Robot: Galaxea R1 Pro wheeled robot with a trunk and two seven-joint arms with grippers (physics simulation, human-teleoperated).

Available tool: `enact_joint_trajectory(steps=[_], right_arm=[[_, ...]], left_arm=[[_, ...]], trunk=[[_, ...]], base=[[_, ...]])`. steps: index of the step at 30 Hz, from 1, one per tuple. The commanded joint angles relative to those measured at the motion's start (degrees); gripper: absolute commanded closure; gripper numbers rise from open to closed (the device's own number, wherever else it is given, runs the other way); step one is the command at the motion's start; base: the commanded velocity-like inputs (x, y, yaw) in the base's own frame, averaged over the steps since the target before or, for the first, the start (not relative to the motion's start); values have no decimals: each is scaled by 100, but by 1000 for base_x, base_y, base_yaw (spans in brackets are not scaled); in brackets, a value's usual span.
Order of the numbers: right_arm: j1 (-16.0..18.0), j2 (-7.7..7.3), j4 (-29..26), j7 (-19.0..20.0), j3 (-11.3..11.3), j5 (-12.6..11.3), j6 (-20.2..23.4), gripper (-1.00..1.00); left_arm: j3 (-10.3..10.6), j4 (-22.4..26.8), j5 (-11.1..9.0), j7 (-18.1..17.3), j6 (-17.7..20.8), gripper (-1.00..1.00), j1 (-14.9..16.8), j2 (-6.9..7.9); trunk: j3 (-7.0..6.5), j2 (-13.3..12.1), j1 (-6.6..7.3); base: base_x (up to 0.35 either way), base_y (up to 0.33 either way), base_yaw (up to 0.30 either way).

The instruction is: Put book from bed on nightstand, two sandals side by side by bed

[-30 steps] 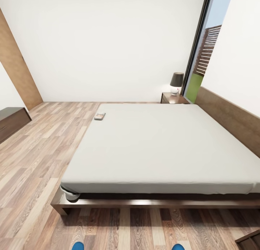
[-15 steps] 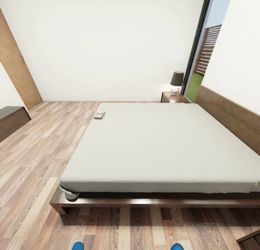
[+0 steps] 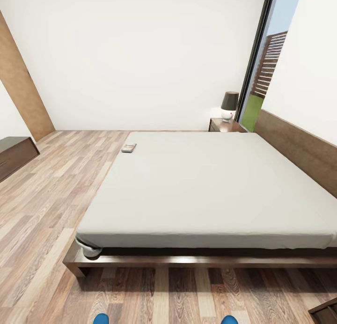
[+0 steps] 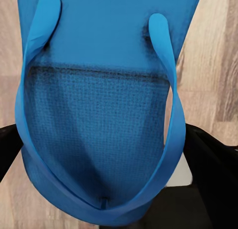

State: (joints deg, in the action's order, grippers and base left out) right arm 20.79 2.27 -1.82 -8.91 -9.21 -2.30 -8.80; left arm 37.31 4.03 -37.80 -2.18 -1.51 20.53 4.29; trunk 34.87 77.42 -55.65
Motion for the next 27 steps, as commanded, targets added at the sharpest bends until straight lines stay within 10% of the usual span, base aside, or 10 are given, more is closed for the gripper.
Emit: enact_joint_trajectory(steps=[1,27], right_arm=[[4,2,6,-23,-45,-25,-16,100],[21,1,-83,-31,-30,-15,82,100]], left_arm=[[48,-2,-52,-19,-16,100,3,2],[48,-4,-40,-21,258,100,272,1]], trunk=[[23,44,-22],[490,1087,-593]], base=[[0,0,0],[0,0,0]])
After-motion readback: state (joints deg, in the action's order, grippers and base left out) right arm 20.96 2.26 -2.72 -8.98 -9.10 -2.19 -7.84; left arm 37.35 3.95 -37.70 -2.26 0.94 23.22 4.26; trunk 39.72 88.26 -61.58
